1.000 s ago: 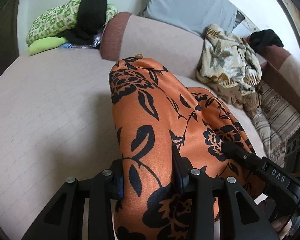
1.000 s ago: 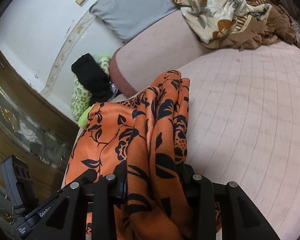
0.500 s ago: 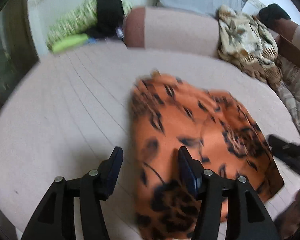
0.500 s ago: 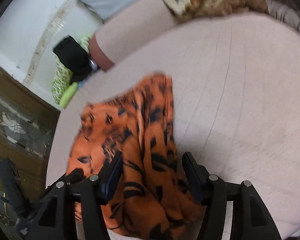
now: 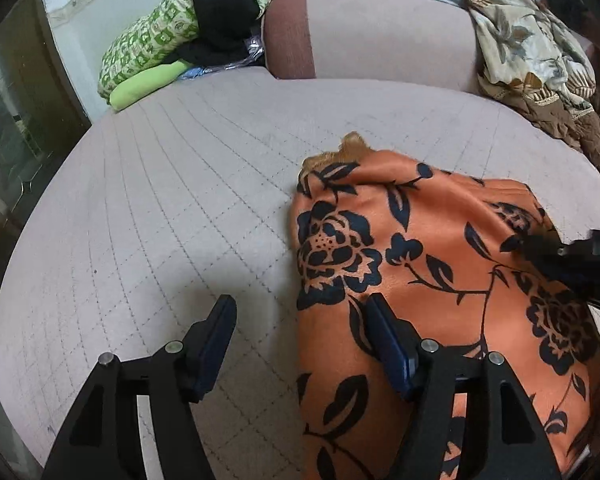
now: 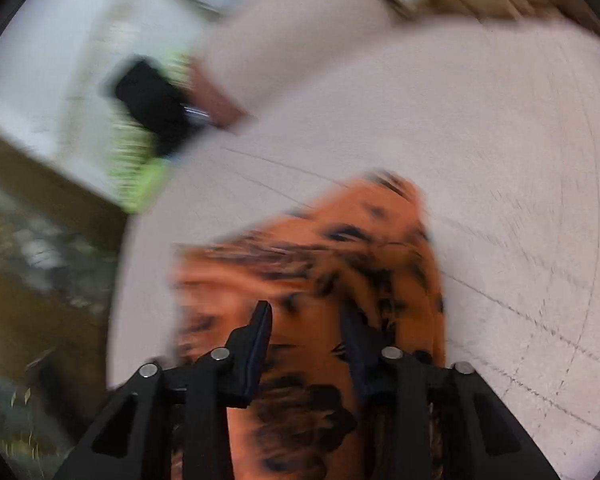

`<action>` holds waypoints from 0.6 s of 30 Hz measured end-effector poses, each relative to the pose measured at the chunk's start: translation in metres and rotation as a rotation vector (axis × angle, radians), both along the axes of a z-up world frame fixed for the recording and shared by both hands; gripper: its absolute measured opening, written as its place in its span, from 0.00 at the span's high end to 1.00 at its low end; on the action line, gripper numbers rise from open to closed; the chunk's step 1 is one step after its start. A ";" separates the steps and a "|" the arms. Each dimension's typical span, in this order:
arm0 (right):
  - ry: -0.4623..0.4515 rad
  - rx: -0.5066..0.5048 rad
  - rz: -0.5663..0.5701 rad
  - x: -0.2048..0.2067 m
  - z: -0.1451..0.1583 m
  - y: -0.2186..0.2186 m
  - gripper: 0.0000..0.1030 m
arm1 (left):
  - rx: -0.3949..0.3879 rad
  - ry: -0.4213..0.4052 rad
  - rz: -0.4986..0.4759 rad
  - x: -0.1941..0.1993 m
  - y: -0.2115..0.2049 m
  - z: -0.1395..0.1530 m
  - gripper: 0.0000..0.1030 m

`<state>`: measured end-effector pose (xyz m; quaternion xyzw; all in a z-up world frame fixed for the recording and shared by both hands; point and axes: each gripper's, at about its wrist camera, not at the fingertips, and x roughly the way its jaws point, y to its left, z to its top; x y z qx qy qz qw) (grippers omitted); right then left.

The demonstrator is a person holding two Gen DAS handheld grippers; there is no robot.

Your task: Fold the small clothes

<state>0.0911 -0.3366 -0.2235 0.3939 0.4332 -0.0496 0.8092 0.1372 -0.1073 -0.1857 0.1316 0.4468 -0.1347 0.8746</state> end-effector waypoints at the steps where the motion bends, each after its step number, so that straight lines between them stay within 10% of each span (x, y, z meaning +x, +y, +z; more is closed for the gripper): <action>1: -0.003 0.010 -0.001 0.000 0.003 -0.001 0.76 | -0.005 -0.007 -0.005 -0.001 0.001 0.002 0.34; 18: -0.263 -0.251 0.011 -0.176 0.109 0.007 0.69 | -0.054 -0.254 -0.125 -0.145 -0.001 0.097 0.12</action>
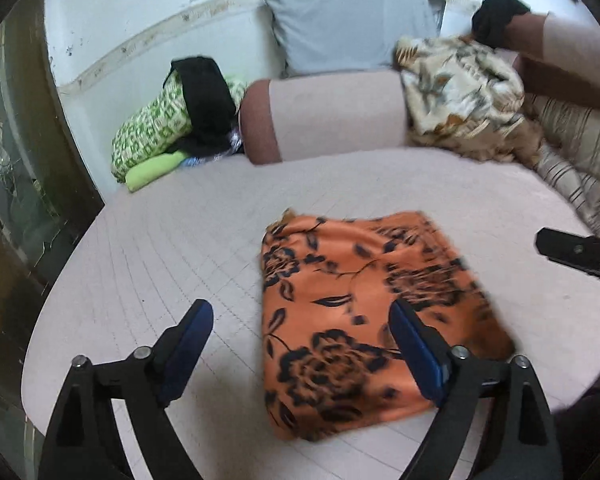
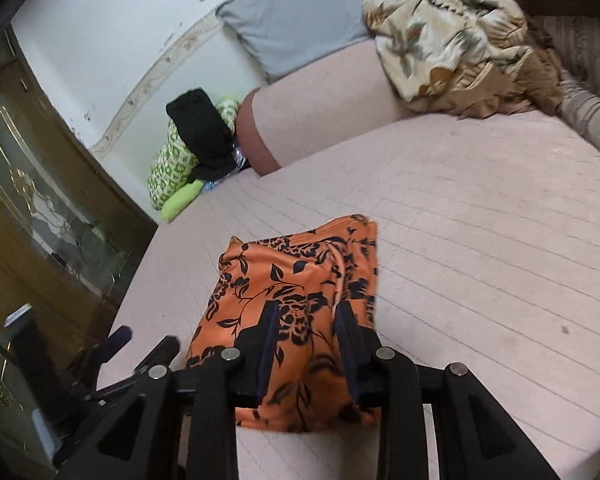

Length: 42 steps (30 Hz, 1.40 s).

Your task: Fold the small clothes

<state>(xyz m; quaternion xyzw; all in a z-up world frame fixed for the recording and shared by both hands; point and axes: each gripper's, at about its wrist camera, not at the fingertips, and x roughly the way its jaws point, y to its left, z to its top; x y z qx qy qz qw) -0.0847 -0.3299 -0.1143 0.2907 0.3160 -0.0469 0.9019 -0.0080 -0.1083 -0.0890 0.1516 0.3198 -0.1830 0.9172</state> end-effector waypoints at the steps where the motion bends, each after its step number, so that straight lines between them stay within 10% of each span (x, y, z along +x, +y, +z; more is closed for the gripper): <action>1: -0.019 -0.022 -0.007 -0.008 0.008 -0.001 0.69 | -0.011 -0.014 0.001 -0.006 0.002 0.010 0.12; 5: -0.111 -0.079 -0.038 -0.038 0.040 -0.005 0.63 | -0.048 -0.074 0.065 -0.029 0.000 0.061 0.05; 7: -0.151 -0.079 -0.054 -0.050 0.053 -0.008 0.41 | -0.063 -0.127 0.059 -0.042 -0.004 0.087 0.05; 12: -0.197 -0.121 -0.057 -0.065 0.080 0.001 0.39 | -0.093 -0.237 0.062 -0.066 -0.001 0.130 0.02; 27: -0.249 -0.497 -0.048 -0.078 0.159 0.113 0.38 | -0.163 -0.364 0.276 -0.070 0.090 0.158 0.02; 42: -0.212 -0.591 -0.024 -0.052 0.157 0.148 0.37 | -0.251 -0.326 0.357 -0.053 0.134 0.163 0.02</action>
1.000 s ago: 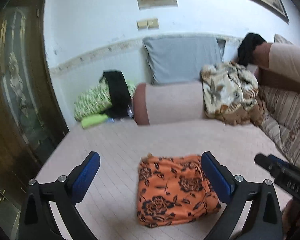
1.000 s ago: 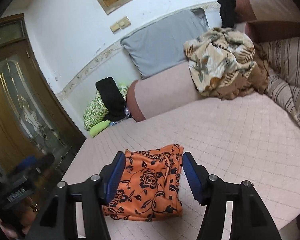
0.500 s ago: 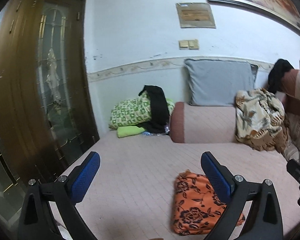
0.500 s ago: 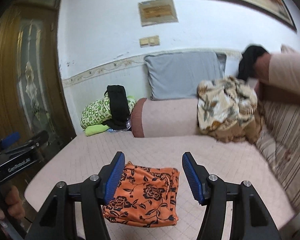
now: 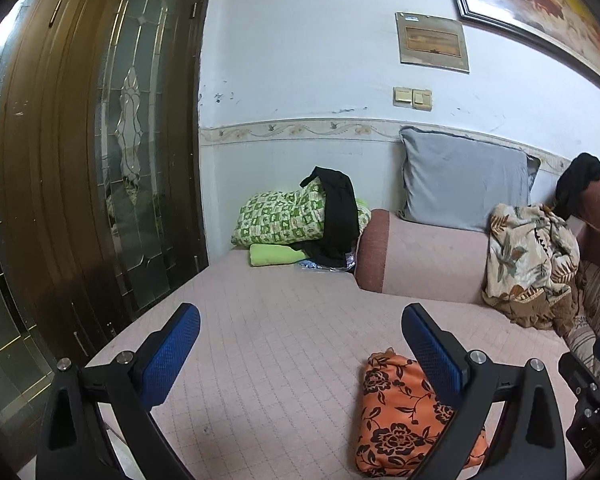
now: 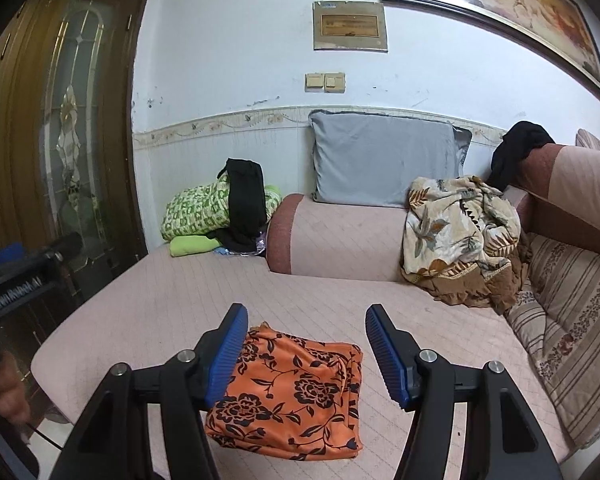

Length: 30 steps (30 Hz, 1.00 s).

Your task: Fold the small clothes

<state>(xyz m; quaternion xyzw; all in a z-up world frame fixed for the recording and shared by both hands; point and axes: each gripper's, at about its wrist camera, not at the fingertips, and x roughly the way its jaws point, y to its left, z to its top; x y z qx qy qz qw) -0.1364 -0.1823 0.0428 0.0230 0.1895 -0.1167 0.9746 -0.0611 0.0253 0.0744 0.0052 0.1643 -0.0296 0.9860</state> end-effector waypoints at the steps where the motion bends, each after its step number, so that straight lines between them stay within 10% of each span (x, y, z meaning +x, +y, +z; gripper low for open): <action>1: 0.000 -0.001 -0.001 0.000 0.000 -0.001 0.37 | 0.002 -0.002 0.004 0.000 0.000 0.000 0.02; 30: -0.028 -0.013 -0.012 -0.039 0.033 -0.004 0.35 | 0.041 -0.042 -0.045 -0.032 -0.024 0.025 0.02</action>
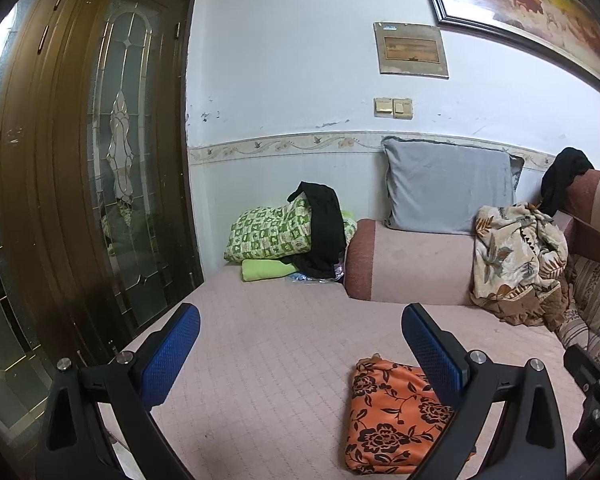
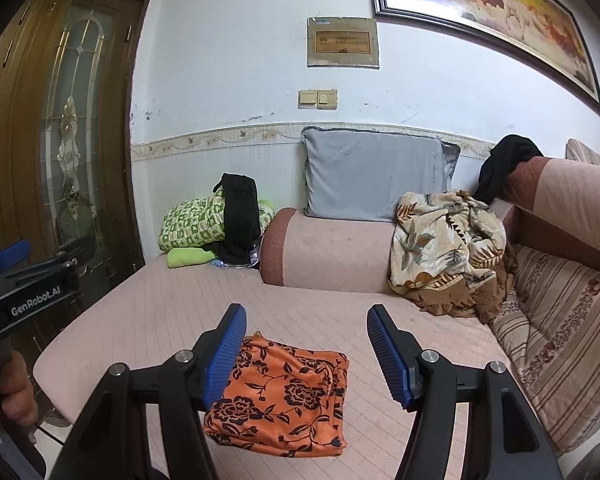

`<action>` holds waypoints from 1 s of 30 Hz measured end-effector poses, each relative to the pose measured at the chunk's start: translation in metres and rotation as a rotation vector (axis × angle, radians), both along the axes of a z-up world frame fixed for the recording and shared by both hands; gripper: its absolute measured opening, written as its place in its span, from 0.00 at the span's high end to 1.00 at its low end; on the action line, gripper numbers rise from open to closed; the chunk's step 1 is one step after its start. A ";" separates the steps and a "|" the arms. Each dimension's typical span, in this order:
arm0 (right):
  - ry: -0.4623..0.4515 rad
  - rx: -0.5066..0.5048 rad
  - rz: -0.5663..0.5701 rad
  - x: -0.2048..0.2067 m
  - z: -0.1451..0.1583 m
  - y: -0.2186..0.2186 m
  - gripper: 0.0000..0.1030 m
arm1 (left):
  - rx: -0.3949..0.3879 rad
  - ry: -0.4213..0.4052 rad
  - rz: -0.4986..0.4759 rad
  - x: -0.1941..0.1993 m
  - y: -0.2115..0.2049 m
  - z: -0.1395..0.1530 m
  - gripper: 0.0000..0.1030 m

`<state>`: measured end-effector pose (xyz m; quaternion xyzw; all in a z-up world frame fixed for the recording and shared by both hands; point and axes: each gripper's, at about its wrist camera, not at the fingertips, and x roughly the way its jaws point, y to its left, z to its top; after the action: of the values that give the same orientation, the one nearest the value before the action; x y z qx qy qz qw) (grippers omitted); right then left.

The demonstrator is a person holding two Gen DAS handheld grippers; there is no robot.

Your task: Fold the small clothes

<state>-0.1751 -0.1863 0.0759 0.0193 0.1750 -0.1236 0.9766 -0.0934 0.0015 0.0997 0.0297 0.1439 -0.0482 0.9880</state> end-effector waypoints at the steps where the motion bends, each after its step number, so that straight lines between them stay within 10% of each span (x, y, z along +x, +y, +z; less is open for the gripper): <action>1: 0.002 0.002 -0.001 -0.001 0.000 -0.001 0.35 | 0.000 -0.002 -0.002 -0.002 -0.001 0.001 0.02; 30: 0.010 0.049 -0.035 -0.004 0.001 -0.019 0.35 | 0.034 -0.012 -0.058 -0.011 -0.024 0.013 0.02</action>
<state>-0.1795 -0.2053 0.0769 0.0456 0.1822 -0.1366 0.9727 -0.1045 -0.0222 0.1131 0.0509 0.1380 -0.0744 0.9863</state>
